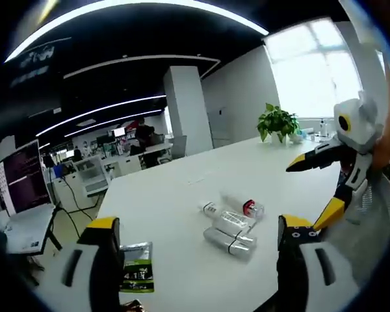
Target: Arrange the skincare products in the storage area until every visible bottle or jar stands upright without overlapping.
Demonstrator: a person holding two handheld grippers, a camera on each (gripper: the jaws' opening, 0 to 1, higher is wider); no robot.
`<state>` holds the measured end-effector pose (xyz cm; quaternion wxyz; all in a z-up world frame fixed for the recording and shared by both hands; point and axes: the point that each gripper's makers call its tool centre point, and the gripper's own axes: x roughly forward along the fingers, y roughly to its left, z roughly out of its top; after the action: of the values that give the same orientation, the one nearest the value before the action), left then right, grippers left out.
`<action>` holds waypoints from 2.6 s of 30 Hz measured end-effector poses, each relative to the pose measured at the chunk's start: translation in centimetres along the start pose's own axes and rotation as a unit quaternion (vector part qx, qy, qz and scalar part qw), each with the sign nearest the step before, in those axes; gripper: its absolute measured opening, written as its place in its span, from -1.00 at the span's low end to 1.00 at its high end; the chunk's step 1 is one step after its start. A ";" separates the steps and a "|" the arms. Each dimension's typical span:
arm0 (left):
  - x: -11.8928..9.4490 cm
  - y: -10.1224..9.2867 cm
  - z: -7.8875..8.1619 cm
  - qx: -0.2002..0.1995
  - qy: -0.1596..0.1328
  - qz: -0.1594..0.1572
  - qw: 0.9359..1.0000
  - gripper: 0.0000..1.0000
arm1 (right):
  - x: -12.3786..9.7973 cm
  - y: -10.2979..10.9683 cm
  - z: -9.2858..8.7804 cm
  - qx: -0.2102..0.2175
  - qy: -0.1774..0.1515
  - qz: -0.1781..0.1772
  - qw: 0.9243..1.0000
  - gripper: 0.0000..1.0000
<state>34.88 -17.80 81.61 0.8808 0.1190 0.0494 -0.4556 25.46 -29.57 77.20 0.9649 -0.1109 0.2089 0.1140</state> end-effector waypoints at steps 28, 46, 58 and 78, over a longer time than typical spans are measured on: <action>0.7 -1.4 -0.6 0.008 0.018 -0.013 1.000 0.98 | -0.6 -1.8 -0.8 0.022 0.008 -0.025 0.999 0.79; 0.4 -0.7 -0.9 0.026 0.021 -0.003 0.999 0.90 | 4.5 -8.4 4.9 0.066 -0.004 -0.038 0.997 0.59; 0.3 -0.5 -1.4 0.031 0.031 0.000 0.999 0.78 | 13.7 -10.8 3.3 0.141 0.118 0.005 0.983 0.14; 0.6 -1.7 -3.2 0.033 0.072 -0.025 0.997 0.65 | 19.8 -13.3 -6.1 0.229 0.278 -0.030 0.932 -0.25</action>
<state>33.88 -18.37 78.11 0.8589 0.1790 0.1008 -0.4691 44.23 -40.31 65.55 0.8704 0.0793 0.4860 -0.0012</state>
